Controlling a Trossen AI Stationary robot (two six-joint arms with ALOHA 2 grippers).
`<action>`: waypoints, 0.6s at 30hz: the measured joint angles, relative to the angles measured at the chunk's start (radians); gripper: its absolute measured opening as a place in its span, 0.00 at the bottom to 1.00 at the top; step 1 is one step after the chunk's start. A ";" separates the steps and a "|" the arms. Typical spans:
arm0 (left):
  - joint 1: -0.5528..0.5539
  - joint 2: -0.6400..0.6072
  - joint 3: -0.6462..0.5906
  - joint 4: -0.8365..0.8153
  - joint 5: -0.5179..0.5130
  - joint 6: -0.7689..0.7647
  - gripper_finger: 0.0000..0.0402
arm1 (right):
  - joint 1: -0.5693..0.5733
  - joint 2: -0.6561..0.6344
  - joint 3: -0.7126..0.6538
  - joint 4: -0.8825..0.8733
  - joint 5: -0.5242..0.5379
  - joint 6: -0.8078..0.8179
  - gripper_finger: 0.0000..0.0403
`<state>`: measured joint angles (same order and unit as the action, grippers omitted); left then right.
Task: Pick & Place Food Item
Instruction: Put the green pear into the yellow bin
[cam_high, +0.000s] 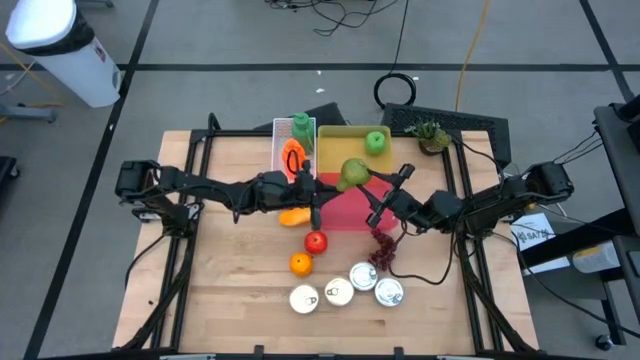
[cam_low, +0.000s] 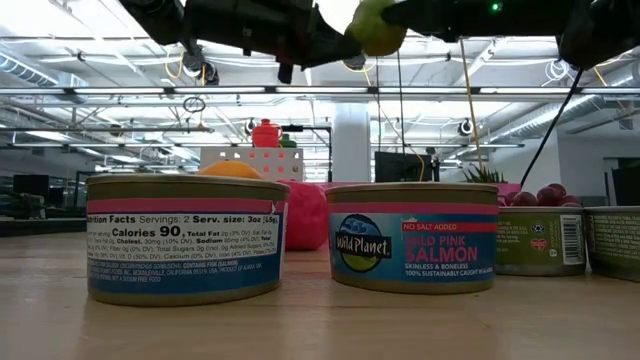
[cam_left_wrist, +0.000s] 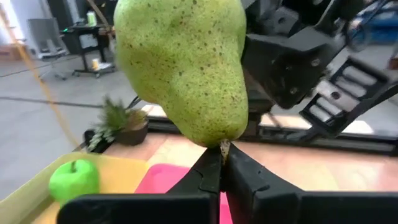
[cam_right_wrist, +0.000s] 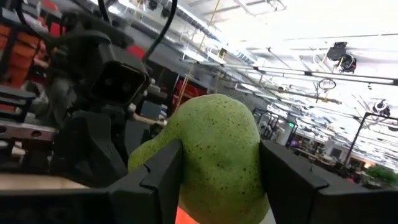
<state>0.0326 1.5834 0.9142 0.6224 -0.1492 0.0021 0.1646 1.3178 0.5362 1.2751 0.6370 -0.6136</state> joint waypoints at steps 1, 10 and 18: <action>0.000 -0.011 0.000 -0.025 -0.013 0.007 0.02 | 0.000 0.000 0.000 -0.009 0.010 0.000 0.45; 0.022 -0.143 0.101 -0.415 -0.243 0.052 0.02 | 0.000 0.000 -0.001 -0.086 0.237 0.000 0.61; 0.141 -0.057 0.453 -1.002 -0.167 -0.037 0.01 | -0.007 0.000 -0.001 -0.075 0.250 -0.001 0.64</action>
<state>0.1736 1.5267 1.3675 -0.3792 -0.3162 -0.0353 0.1581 1.3182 0.5354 1.1999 0.8874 -0.6148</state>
